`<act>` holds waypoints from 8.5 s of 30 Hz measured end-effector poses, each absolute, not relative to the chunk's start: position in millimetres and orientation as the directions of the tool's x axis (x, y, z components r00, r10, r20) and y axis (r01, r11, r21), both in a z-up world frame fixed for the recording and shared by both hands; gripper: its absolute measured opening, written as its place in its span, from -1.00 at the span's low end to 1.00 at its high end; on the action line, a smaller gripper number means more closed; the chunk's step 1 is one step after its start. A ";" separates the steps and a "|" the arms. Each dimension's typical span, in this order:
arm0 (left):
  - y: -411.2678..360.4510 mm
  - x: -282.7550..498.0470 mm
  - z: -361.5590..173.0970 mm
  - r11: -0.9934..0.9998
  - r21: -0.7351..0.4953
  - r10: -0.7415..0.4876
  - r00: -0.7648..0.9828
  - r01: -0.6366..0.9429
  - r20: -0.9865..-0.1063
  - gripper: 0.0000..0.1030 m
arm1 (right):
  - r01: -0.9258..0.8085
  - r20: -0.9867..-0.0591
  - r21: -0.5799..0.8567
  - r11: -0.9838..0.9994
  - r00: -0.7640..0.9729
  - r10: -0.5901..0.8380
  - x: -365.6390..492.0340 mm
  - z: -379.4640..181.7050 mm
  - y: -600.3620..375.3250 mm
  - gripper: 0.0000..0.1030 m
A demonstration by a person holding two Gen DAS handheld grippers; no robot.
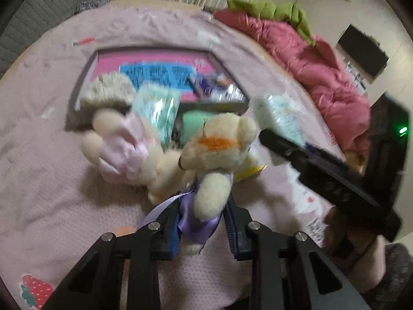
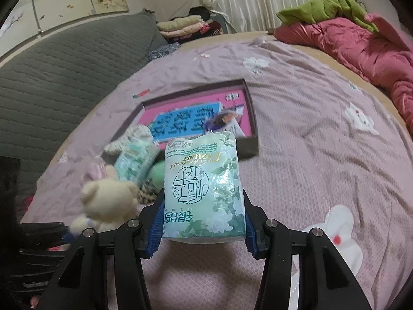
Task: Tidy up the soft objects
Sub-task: 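Carry the plush bear with the left tool while the right tool carries the tissue pack over the box, then lower the tissue pack into the box and open the right tool while the left tool releases the bear there, then withdraw both open tools from the box back toward the pile, then grasp the orange makeup sponge with the left tool while the right tool grasps the yellow wipes pack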
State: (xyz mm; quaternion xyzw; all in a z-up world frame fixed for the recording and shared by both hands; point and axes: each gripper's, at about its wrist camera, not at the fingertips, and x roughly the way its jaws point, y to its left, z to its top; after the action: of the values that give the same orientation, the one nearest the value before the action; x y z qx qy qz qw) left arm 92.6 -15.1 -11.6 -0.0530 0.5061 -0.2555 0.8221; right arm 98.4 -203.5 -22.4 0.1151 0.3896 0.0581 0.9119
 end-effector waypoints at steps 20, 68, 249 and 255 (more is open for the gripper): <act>30.3 229.4 38.1 0.910 -0.343 -0.414 0.517 0.231 -0.749 -0.43 | -0.092 -0.660 0.207 0.974 0.722 0.209 181.2 23.8 -181.1 0.03; 21.5 281.2 -50.9 0.976 -0.147 -0.200 0.407 0.158 -0.891 -0.39 | 0.028 -0.810 0.062 0.998 0.586 0.033 272.5 -56.3 -210.1 0.06; 31.2 123.2 -73.0 0.962 -0.222 -0.269 0.434 0.155 -0.860 -0.17 | 0.031 -0.822 0.075 0.997 0.568 0.044 156.7 -88.5 -168.6 0.52; 30.4 121.8 -73.1 0.961 -0.216 -0.270 0.438 0.170 -0.857 -0.22 | 0.017 -0.820 0.062 0.998 0.571 0.041 155.9 -89.1 -167.7 0.42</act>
State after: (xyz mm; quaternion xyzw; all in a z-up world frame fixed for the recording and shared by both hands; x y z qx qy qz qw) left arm 121.8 30.4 -73.1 -0.0488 0.5138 -0.1300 0.8466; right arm 155.9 -167.7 -89.1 0.0313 0.4629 0.0067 0.8858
